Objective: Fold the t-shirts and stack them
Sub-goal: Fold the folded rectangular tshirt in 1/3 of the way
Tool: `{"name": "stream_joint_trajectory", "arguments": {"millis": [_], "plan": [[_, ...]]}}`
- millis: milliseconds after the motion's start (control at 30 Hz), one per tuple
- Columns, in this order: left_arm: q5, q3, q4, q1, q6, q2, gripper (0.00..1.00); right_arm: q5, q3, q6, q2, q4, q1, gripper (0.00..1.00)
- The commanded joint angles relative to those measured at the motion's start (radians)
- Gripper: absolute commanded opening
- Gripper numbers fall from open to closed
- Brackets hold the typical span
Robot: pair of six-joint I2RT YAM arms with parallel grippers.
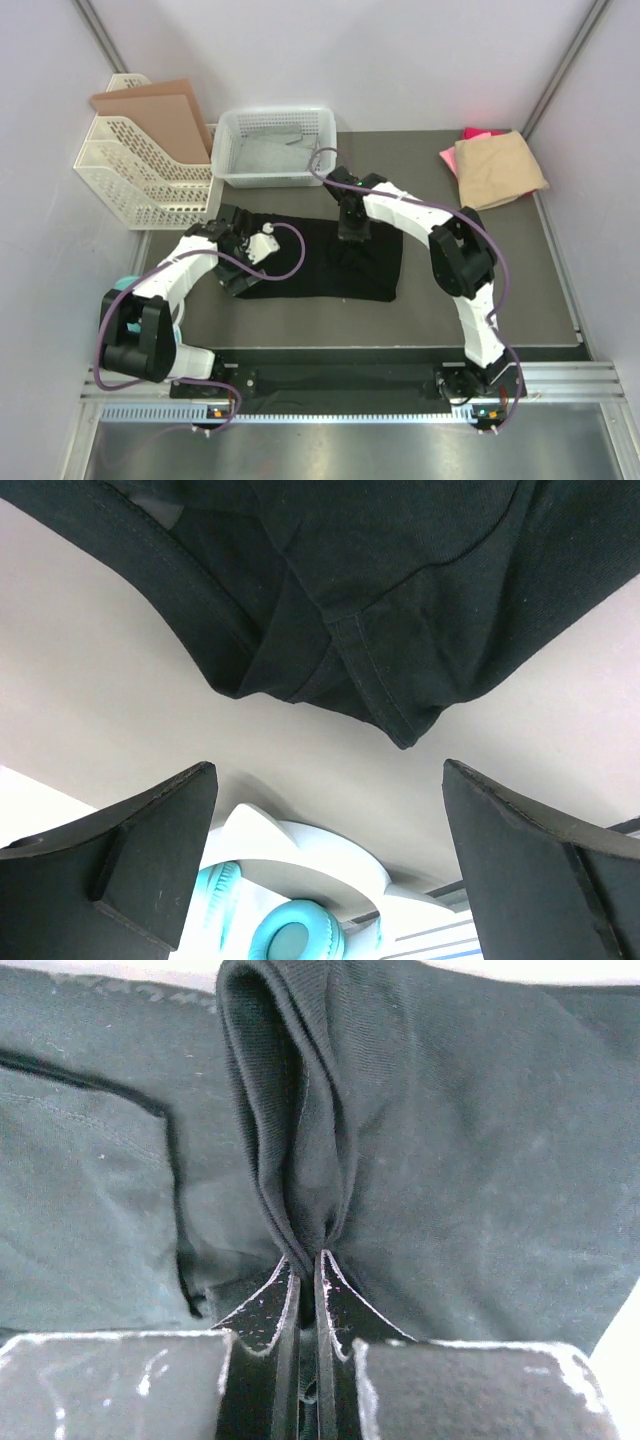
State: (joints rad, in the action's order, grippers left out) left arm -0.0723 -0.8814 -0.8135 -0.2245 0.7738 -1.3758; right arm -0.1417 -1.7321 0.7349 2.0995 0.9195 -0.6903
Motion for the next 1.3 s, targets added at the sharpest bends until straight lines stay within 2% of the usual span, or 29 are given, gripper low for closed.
{"name": "stream_joint_trajectory", "arguments": {"millis": [0,100,133,233,267,300,367,467,500,533,767,1033,1267], "plan": [[-0.001,0.01,0.008,0.008,0.018,0.026,0.99,0.008,-0.076,0.027,0.048,0.019,-0.037,0.0],[-0.003,0.009,0.008,0.01,0.018,0.024,0.99,0.02,-0.075,0.026,0.071,0.013,-0.057,0.03],[-0.004,0.009,0.008,0.01,0.018,0.023,0.99,0.025,-0.075,0.021,0.077,0.015,-0.066,0.09],[-0.003,0.004,0.005,0.01,0.016,0.017,0.99,0.034,-0.067,0.009,0.094,0.018,-0.081,0.18],[-0.003,0.004,0.004,0.01,0.015,0.018,0.99,0.037,-0.063,0.008,0.094,0.007,-0.084,0.24],[-0.003,0.002,0.002,0.01,0.015,0.015,0.99,0.045,-0.06,0.006,0.093,0.004,-0.089,0.34],[-0.003,-0.001,0.001,0.01,0.013,0.015,0.99,0.054,-0.072,-0.006,0.1,0.013,-0.101,0.42],[-0.004,-0.01,-0.006,0.01,0.009,0.012,0.99,0.059,-0.098,-0.02,0.102,0.024,-0.12,0.6],[-0.004,-0.016,-0.009,0.01,0.007,0.009,0.99,0.07,-0.098,-0.026,0.102,0.024,-0.123,0.72],[-0.003,-0.019,-0.012,0.01,0.005,0.011,0.99,0.074,-0.098,-0.031,0.099,0.028,-0.127,0.75],[-0.015,-0.042,-0.027,0.01,0.002,0.003,0.99,0.076,0.086,-0.003,-0.058,-0.056,-0.147,0.82],[-0.027,-0.057,-0.026,0.01,-0.018,-0.02,0.99,0.022,0.124,-0.057,-0.272,-0.073,-0.144,0.84],[-0.006,-0.102,-0.053,0.01,-0.039,-0.035,0.99,0.024,0.238,-0.069,-0.375,-0.111,-0.051,0.84]]}}
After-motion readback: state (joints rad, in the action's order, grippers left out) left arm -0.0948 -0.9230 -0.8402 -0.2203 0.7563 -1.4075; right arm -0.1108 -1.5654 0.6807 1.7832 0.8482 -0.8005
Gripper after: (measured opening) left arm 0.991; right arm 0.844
